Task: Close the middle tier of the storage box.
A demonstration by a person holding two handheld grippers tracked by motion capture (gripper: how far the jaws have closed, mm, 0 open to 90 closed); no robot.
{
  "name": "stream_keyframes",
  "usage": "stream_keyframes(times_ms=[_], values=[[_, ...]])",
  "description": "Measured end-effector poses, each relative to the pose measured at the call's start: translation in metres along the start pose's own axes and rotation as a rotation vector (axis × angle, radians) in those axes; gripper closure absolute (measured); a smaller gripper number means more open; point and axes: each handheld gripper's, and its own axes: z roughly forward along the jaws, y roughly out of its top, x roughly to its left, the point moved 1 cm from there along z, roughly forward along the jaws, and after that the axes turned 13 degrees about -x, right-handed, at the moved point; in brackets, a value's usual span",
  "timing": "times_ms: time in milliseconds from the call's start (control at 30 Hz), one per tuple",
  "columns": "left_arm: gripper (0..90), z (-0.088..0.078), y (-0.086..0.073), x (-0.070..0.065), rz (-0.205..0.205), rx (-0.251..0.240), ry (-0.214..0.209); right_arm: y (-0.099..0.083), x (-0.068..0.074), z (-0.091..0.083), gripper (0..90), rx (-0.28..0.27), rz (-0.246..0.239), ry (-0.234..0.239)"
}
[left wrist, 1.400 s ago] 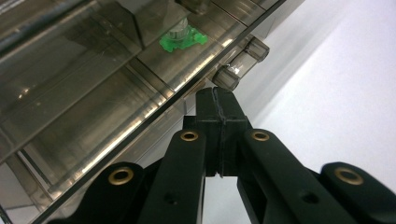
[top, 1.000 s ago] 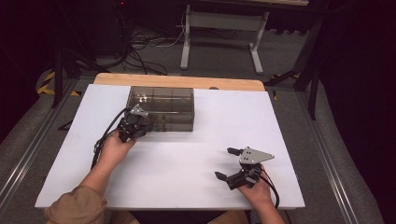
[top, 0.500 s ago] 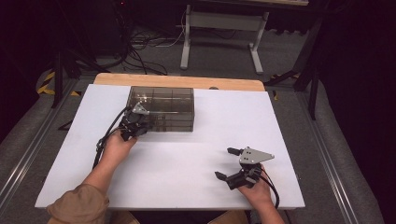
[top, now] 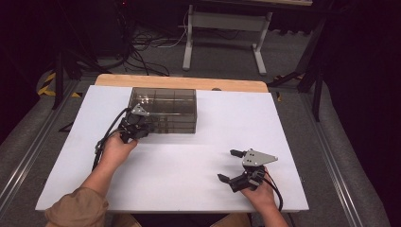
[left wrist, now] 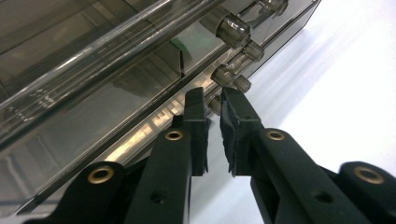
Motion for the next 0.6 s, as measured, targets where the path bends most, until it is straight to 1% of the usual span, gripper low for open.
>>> stream_keyframes(times_ms=[200,333,367,400,467,567,600], values=[[76.0,-0.005,0.001,-0.002,0.005,-0.008,-0.013,0.000,0.000,0.001,0.0,0.002,-0.002,0.002],[73.1,-0.007,0.002,-0.004,0.008,-0.016,-0.013,0.000,0.000,0.001,0.0,0.002,-0.001,0.003],[71.0,-0.007,0.003,-0.004,0.011,-0.016,-0.014,0.000,0.000,0.001,0.0,0.002,-0.001,0.004],[68.9,-0.008,0.003,-0.005,0.007,-0.020,-0.016,0.000,0.000,0.001,0.0,0.002,-0.002,0.004],[60.6,-0.010,0.004,-0.005,0.007,-0.022,-0.028,0.000,0.001,0.001,0.0,0.002,-0.001,0.005],[48.9,-0.015,0.005,-0.006,-0.016,-0.040,-0.065,0.000,0.000,0.001,0.0,0.001,0.000,0.006],[46.2,-0.018,0.005,-0.006,-0.011,-0.046,-0.080,0.000,0.000,0.001,0.0,0.001,0.000,0.007]])
